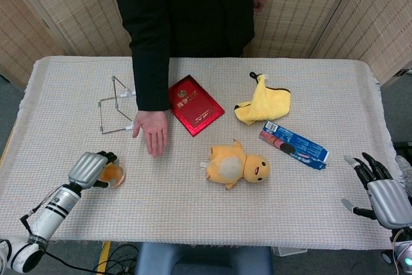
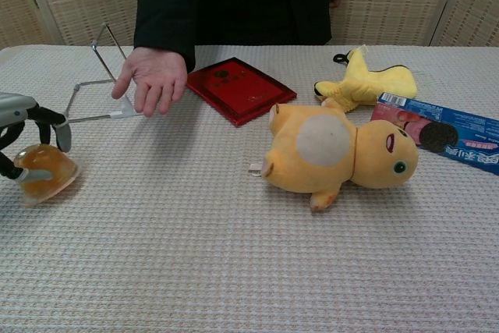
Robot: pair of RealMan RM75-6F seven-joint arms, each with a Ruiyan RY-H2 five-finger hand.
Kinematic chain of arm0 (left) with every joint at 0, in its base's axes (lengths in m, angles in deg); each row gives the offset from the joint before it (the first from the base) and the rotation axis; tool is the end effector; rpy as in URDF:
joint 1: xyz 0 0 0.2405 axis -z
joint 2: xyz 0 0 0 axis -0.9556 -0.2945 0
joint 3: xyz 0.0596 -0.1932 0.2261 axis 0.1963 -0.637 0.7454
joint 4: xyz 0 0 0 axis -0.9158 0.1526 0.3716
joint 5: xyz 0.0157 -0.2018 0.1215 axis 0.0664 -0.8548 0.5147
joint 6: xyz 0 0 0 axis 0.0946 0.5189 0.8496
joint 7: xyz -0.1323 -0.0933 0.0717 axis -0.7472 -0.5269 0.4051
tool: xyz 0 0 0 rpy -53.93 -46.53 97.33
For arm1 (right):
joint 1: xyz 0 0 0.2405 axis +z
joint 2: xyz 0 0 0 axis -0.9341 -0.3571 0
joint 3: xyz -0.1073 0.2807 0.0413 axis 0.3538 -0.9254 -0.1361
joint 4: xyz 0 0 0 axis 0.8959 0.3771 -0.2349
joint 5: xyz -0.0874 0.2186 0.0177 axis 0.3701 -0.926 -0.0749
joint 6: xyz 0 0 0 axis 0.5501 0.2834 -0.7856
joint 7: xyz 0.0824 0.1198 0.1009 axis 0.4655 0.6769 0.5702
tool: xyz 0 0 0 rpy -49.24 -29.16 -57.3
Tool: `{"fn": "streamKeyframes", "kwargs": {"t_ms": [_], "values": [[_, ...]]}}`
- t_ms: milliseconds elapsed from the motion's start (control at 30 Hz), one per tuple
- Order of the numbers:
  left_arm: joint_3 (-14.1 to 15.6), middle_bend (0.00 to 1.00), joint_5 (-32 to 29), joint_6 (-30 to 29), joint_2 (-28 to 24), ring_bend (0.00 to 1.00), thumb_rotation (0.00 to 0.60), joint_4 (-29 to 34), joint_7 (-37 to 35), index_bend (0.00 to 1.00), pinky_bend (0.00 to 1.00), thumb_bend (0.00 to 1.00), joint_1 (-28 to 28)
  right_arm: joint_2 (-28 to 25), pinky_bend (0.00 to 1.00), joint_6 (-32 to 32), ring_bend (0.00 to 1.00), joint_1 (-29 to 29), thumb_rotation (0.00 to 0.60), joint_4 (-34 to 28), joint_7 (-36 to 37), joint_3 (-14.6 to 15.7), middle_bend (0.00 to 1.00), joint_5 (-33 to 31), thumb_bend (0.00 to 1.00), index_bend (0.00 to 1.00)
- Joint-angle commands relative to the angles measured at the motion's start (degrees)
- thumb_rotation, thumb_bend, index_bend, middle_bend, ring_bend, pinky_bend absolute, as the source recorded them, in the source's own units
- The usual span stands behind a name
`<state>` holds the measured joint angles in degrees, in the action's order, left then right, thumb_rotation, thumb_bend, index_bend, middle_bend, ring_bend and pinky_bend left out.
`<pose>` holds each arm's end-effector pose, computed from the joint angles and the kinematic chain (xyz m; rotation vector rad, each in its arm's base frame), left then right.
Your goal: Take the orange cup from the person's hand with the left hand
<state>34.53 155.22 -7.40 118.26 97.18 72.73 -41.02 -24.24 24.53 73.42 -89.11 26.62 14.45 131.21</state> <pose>-0.3077 0.3661 0.0261 -1.8921 -0.9055 -0.8140 -0.3600 -0.2006 0.1753 1.5064 -0.9404 0.9255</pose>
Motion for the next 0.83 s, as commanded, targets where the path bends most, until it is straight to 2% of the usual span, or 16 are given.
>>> {"fn": "streamKeyframes", "kwargs": {"t_ms": [33, 100, 233, 400, 567, 833], "values": [[-1.01, 0.11, 0.37, -3.42, -0.08, 0.1, 0.6, 0.8, 1.5, 0.05, 0.3, 0.4, -1.09, -0.02, 0.13, -0.02, 0.07, -0.04, 0.6, -0.08, -0.05, -0.01, 0.16, -0.1, 0.18, 0.07], [-1.51, 0.07, 0.77, -5.99, -0.46, 0.06, 0.6, 1.7, 1.88, 0.01, 0.28, 0.4, -2.07, -0.1, 0.13, 0.06, 0.07, -0.09, 0.6, -0.18, -0.22, -0.06, 0.16, -0.18, 0.18, 0.07], [-2.11, 0.05, 0.23, -9.2, -3.32, 0.05, 0.6, 5.54, 3.43, 0.0, 0.28, 0.4, -4.02, -0.21, 0.13, 0.21, 0.07, -0.09, 0.6, -0.37, -0.4, -0.25, 0.16, -0.31, 0.18, 0.07], [-2.6, 0.05, -3.66, -12.22, -7.78, 0.05, 0.6, 10.8, 7.19, 0.07, 0.28, 0.4, -7.66, -0.29, 0.13, -0.62, 0.07, 0.13, 0.6, -0.24, -0.14, -0.24, 0.16, -0.8, 0.18, 0.07], [-2.94, 0.05, -8.14, -16.82, -11.29, 0.05, 0.6, 13.44, 6.61, 0.07, 0.28, 0.4, -12.97, -0.64, 0.13, -0.66, 0.07, 0.0, 0.6, -0.24, 0.37, -0.39, 0.16, -1.41, 0.18, 0.1], [-1.55, 0.05, -11.28, -22.39, -12.69, 0.05, 0.6, 15.22, 5.17, 0.08, 0.28, 0.4, -20.53, -0.7, 0.13, -1.25, 0.07, 0.61, 0.6, -0.44, 1.29, -0.67, 0.16, -1.25, 0.18, 0.1]]}}
